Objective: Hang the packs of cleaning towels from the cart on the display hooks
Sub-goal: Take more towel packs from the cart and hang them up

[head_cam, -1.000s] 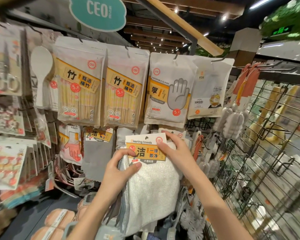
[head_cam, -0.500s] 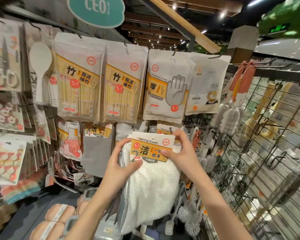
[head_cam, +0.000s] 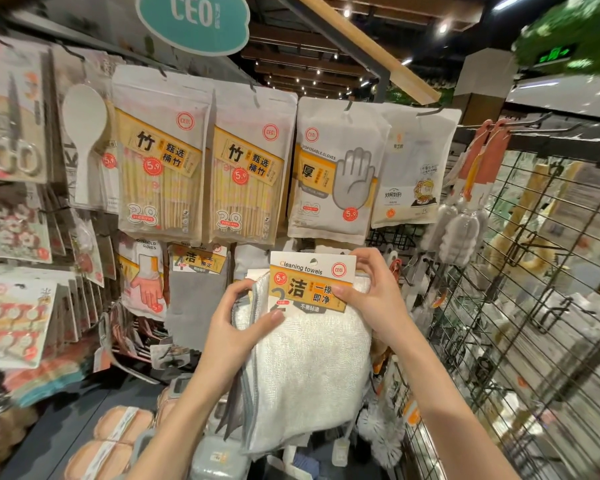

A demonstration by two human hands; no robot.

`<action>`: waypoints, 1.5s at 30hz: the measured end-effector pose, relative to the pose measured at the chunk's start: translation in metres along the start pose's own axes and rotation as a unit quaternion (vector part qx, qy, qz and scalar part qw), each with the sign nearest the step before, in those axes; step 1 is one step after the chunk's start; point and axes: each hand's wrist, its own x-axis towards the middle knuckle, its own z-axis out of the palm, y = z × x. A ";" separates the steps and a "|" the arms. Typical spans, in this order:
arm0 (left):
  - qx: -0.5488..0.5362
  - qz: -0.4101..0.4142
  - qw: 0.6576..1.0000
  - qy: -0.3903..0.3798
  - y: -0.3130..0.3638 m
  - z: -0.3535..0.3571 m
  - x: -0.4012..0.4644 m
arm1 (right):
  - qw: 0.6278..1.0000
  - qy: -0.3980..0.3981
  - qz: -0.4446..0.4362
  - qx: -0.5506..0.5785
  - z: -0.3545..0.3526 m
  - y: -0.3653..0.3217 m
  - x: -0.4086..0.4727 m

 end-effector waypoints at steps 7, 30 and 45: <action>0.008 0.004 1.000 0.006 -0.009 -0.007 0.007 | 0.999 0.047 0.008 -0.004 -0.003 0.005 0.002; 0.033 0.010 0.998 0.061 -0.021 -0.025 0.023 | 0.981 0.158 0.108 0.015 -0.022 0.082 0.024; 0.038 0.006 0.995 0.087 -0.031 -0.035 0.043 | 0.974 0.195 0.093 -0.073 -0.022 0.112 0.062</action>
